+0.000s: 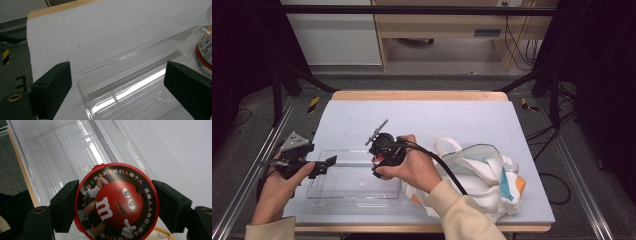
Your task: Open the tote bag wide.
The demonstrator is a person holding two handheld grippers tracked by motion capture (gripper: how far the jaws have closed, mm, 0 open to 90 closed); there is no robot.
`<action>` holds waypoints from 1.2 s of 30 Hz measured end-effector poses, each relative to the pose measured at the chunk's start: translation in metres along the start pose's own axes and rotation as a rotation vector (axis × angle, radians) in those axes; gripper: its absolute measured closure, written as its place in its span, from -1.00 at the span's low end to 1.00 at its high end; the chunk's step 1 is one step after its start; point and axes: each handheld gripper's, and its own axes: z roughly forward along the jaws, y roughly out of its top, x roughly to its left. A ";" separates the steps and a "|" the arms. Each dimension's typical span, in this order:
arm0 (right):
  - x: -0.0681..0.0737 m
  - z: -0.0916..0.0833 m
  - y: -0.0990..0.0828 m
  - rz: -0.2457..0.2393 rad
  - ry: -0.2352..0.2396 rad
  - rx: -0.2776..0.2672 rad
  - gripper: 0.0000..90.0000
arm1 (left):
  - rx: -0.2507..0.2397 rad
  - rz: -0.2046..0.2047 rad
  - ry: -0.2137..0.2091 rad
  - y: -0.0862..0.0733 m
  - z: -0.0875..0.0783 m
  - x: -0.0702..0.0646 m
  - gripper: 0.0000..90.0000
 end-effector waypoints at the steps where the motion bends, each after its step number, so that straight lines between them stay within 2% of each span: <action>1: 0.000 0.001 0.000 -0.001 0.000 0.003 -0.43 | 0.000 0.001 0.000 0.000 0.000 0.000 -0.82; 36: -0.003 0.025 -0.013 0.021 -0.002 0.047 -0.43 | 0.019 0.011 -0.010 -0.001 0.003 -0.002 -0.82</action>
